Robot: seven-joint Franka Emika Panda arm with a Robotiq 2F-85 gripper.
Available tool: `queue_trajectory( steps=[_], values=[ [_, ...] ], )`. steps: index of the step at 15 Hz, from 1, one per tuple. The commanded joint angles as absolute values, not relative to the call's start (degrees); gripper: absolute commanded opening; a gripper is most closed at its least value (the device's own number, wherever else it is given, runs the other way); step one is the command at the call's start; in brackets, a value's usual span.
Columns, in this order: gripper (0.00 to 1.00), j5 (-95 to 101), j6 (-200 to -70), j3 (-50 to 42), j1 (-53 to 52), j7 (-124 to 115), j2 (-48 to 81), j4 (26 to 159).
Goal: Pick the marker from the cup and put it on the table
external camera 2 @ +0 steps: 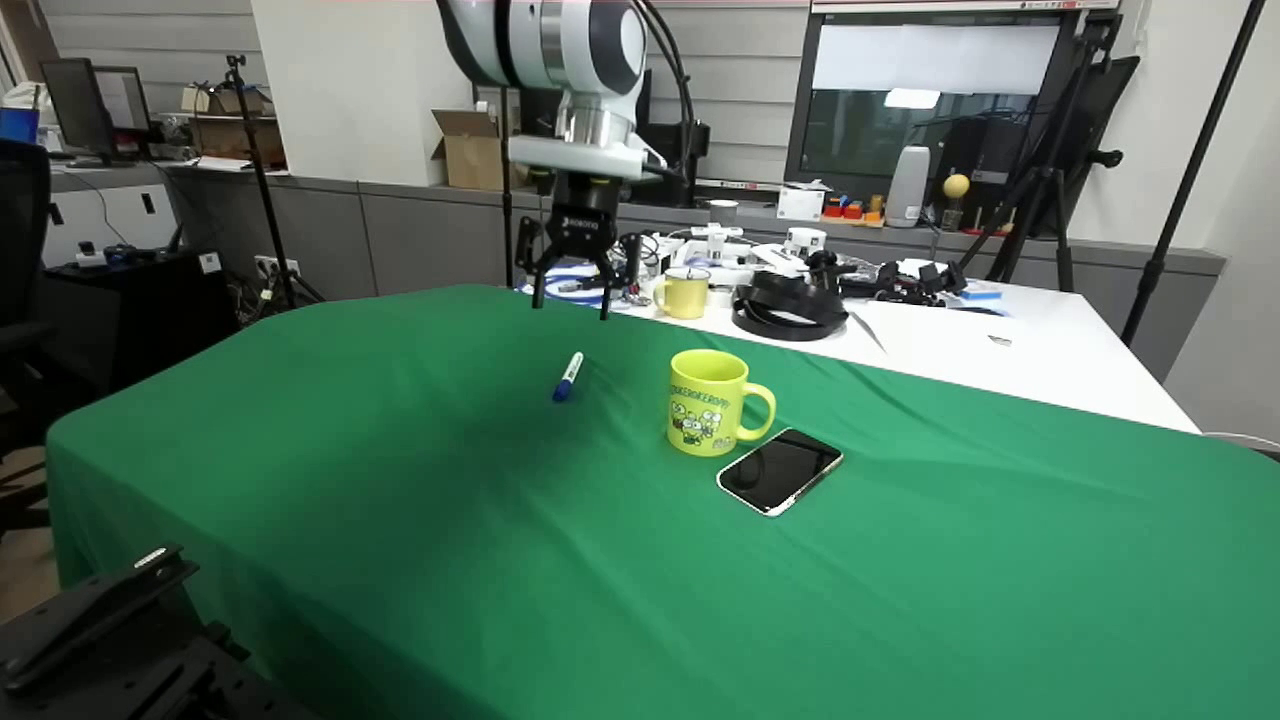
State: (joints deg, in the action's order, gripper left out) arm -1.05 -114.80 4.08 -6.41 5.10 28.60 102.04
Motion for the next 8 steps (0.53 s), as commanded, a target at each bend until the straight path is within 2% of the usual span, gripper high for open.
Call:
queue_trajectory(
  steps=[1, 2, 8],
  values=[
    [0.94, -1.41, -112.61, 4.59, -5.73, 5.13, 27.45, 101.72],
    [1.0, -1.97, -111.2, 4.58, -5.48, 5.34, 26.5, 101.66],
    [1.0, -2.18, -110.35, 4.67, -5.18, 5.52, 26.22, 101.69]
  ],
)
